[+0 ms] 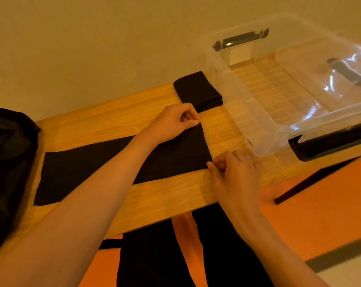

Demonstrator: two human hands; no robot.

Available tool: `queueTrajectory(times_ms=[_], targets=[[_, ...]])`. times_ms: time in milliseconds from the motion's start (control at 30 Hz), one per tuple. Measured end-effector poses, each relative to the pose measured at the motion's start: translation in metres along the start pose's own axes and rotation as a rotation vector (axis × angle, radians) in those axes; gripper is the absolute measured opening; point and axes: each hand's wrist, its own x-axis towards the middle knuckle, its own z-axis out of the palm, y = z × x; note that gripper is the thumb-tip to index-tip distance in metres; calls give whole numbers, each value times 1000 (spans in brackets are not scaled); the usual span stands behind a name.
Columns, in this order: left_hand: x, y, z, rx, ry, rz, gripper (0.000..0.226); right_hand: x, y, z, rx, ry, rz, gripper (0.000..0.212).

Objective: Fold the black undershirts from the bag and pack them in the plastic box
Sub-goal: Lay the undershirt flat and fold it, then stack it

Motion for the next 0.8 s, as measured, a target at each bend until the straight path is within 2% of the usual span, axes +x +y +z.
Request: queueTrajectory(times_ms=[100,233,400,800], targets=[[0,1,-2,4,17,-19,15,-2,1,1,-11,20,-18,11],[1,0,-4,39,-106,-49,22,-1,3,2,-22,14,-16,11],[5,3,-4,64,-134,-63,12,-2,3,0,12,-2,-11,10],[4,3,1,64,-27,-51,13,3,1,-2,3,-57,2,11]])
